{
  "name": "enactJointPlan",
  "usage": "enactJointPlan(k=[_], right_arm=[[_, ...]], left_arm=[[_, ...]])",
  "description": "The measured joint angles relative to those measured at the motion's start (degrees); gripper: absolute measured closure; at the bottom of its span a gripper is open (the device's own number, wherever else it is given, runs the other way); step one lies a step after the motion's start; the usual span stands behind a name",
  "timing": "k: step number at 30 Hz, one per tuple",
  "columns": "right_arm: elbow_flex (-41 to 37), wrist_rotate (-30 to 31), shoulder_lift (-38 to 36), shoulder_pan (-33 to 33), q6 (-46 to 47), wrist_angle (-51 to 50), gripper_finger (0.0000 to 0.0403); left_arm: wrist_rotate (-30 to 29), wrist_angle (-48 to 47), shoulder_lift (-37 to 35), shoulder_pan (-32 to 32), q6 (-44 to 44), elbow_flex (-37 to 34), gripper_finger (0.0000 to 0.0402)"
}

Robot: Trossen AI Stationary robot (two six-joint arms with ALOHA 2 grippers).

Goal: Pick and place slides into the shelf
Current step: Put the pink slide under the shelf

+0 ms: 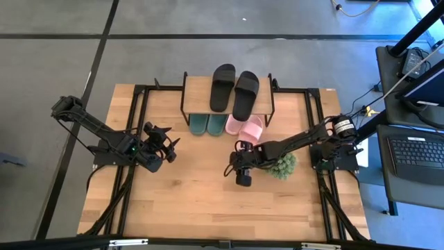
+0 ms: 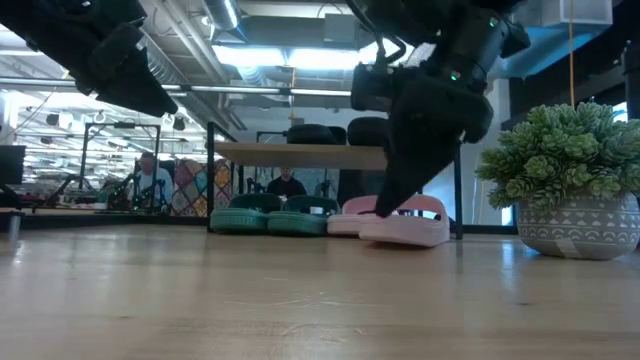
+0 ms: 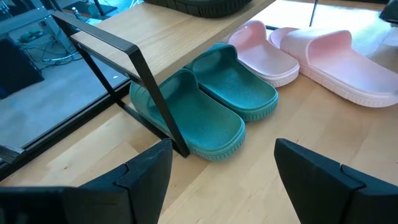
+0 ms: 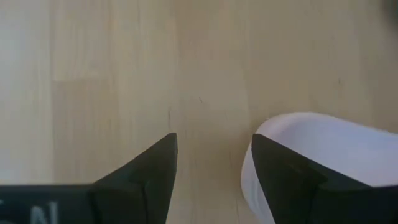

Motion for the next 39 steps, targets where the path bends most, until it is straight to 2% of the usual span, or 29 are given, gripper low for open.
enactJointPlan(k=[11,25,39], right_arm=[[-2.0,0.0,0.0,-0.2,0.6,0.9,0.0195],[-1.8,0.6,0.0,-0.2,3.5,-6.6,0.0195],[-2.0,5.7,0.0,-0.5,4.9,-11.0,0.0195]], left_arm=[[0.0,0.0,0.0,0.0,0.0,0.0,0.0128],[0.0,0.0,0.0,0.0,0.0,0.0,0.0128],[-0.1,0.0,0.0,0.0,0.0,0.0,0.0128]])
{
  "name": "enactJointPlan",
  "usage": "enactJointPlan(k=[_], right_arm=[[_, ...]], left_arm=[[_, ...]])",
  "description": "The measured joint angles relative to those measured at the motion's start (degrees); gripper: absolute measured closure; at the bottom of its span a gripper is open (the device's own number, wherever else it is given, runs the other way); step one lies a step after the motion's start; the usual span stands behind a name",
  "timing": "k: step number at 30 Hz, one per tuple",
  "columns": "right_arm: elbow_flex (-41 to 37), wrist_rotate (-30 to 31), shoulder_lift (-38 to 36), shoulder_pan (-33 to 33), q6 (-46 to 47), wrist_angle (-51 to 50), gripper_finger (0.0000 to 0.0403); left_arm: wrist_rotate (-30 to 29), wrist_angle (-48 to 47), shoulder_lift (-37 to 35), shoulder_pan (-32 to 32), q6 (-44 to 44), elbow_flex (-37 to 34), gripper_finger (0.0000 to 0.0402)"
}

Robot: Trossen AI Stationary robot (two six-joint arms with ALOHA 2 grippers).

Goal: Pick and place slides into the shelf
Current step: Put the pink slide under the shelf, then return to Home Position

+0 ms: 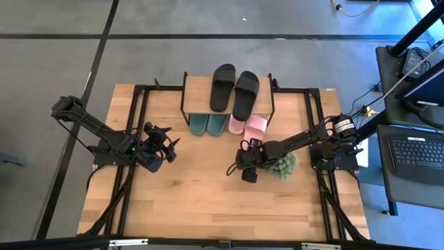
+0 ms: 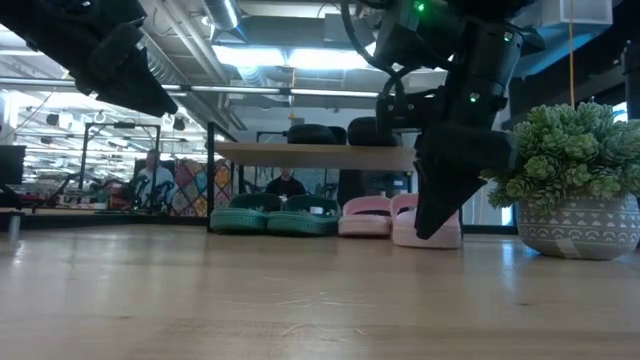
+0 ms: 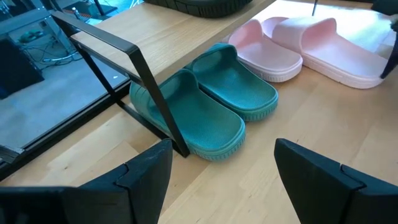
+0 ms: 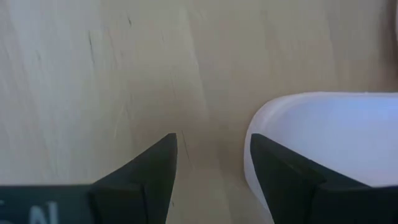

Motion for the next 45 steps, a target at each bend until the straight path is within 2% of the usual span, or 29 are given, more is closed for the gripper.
enactJointPlan(k=[6,15,33,39,45], right_arm=[[0.1,0.8,0.0,-0.4,0.0,-0.4,0.0195],[-0.1,9.0,0.1,-2.9,-0.7,-6.1,0.0195],[0.0,8.6,0.1,-11.6,-9.4,-4.0,0.0195],[0.6,8.4,0.1,-11.0,-9.4,-4.4,0.0195],[6.9,8.2,0.1,-6.9,-9.5,-8.3,0.0195]], left_arm=[[0.0,0.0,0.0,0.0,0.0,0.0,0.0128],[0.0,0.0,0.0,0.0,0.0,0.0,0.0128],[0.0,0.0,0.0,0.0,0.0,0.0,0.0128],[0.0,0.0,0.0,0.0,0.0,0.0,0.0128],[1.0,0.0,0.0,0.0,0.0,0.0,0.0128]])
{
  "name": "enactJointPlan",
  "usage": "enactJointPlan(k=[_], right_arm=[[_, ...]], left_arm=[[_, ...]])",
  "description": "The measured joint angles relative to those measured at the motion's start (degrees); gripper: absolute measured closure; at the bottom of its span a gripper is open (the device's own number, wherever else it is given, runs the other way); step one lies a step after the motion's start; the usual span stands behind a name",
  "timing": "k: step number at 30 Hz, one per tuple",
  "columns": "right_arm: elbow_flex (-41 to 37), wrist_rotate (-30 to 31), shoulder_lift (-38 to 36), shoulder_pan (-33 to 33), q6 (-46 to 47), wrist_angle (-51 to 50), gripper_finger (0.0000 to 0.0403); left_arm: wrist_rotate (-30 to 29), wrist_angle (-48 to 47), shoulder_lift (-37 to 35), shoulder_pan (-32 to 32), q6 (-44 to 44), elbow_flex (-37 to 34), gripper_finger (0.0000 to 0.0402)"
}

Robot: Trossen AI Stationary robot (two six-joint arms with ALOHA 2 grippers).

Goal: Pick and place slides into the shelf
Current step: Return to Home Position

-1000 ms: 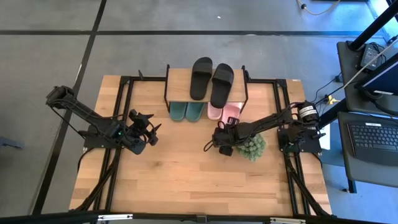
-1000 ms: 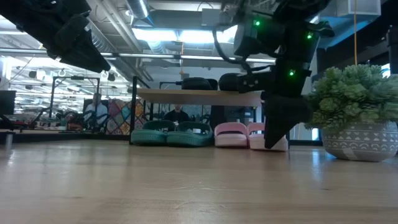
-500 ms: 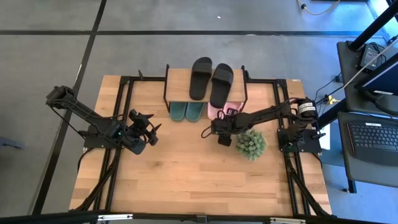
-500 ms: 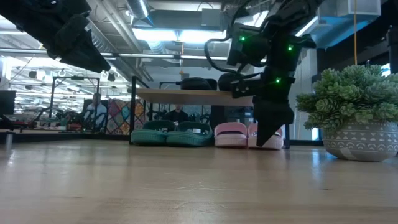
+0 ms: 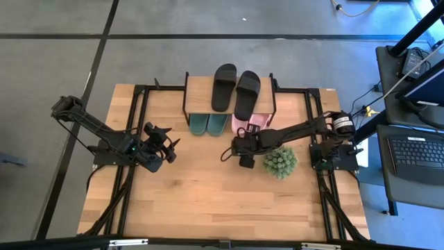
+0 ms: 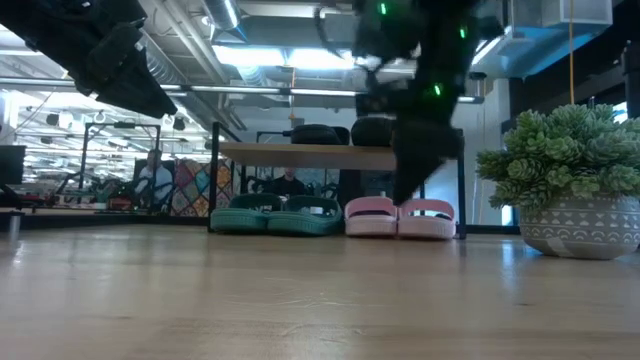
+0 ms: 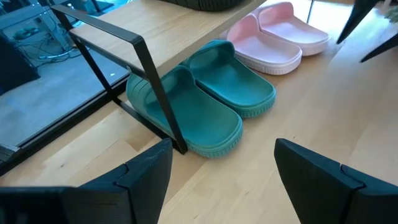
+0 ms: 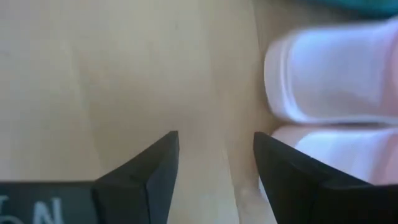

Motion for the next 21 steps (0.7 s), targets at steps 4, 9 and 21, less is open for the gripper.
enactJointPlan(k=[4,9,21], right_arm=[[4.9,0.1,-0.6,2.8,-1.5,-2.2,0.0195],[6.0,0.0,-7.5,5.1,-5.8,-1.2,0.0195],[-12.7,5.4,-41.5,3.8,-11.2,16.6,0.0195]], left_arm=[[0.0,0.7,0.0,0.0,0.0,0.0,0.0128],[-1.5,2.6,0.0,0.0,0.3,0.0,0.0128],[-3.0,12.7,-3.6,3.1,14.9,0.0,0.0128]])
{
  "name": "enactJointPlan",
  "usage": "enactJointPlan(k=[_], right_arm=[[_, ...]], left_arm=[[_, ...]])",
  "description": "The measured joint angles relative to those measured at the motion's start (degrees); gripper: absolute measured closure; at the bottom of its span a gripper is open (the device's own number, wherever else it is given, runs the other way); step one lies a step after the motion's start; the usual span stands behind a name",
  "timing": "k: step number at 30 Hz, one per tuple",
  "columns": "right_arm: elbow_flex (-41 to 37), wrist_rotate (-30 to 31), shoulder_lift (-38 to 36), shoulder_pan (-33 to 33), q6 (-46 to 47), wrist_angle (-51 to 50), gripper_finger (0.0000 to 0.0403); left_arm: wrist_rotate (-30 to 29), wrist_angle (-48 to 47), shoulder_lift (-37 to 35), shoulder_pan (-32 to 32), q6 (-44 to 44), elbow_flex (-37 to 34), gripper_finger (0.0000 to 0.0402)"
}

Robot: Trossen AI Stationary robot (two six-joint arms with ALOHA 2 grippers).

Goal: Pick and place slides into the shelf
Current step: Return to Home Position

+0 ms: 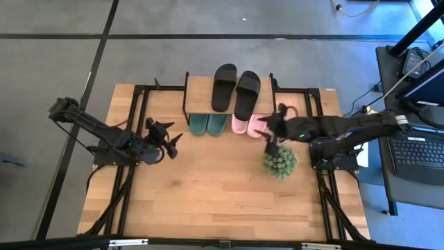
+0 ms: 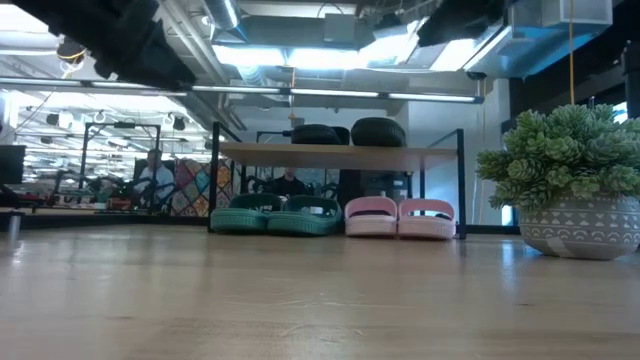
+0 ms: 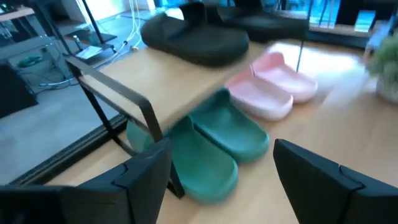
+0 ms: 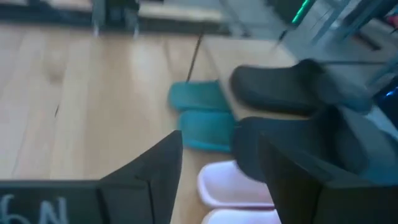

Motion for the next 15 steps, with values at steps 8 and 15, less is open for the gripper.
enactJointPlan(k=[8,15], right_arm=[[-11.9,-0.1,-15.6,-5.4,-2.3,4.2,0.0195],[-20.4,-1.9,-27.6,-9.4,-5.2,6.9,0.0195]], left_arm=[[6.3,3.5,-10.1,7.1,9.9,0.0,0.0128],[10.4,7.6,-19.0,11.1,19.2,-2.4,0.0128]])
